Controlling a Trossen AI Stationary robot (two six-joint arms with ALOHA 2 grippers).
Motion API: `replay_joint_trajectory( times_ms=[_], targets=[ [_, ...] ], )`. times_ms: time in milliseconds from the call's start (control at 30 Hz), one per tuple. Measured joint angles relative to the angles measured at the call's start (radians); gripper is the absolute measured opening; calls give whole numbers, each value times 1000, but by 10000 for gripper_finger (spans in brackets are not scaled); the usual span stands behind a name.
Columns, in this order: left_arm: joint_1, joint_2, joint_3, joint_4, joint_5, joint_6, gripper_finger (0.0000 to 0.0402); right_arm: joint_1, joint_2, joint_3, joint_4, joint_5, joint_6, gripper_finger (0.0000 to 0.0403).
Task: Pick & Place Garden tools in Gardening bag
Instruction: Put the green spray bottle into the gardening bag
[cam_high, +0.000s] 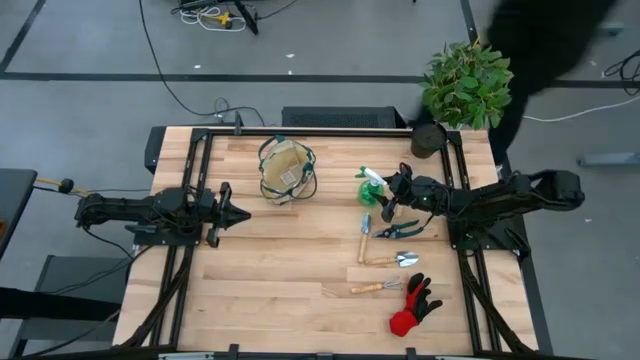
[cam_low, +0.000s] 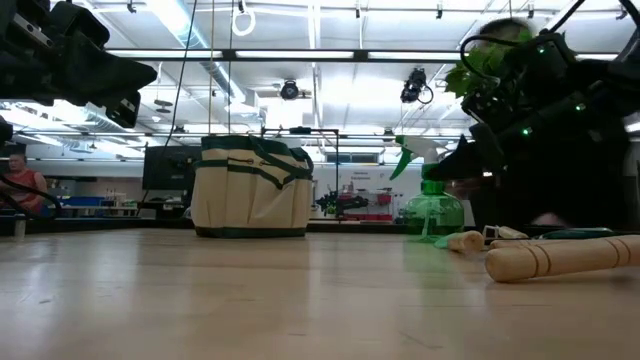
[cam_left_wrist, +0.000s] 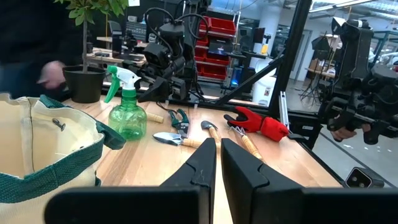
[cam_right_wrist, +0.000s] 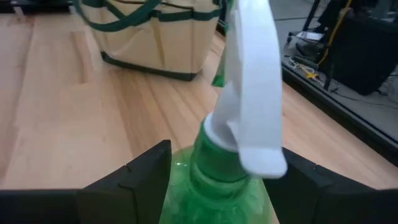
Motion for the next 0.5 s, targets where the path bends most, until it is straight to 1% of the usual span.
replay_joint_trajectory(
  times_ms=[300,400,500],
  targets=[
    [0,0,0,0,0,0,32,-2,61,0,73,2,4,239],
    [0,0,0,0,0,0,32,-2,68,0,93,-1,5,226],
    [0,0,0,0,0,0,32,-2,69,0,97,-1,5,205]
  ],
)
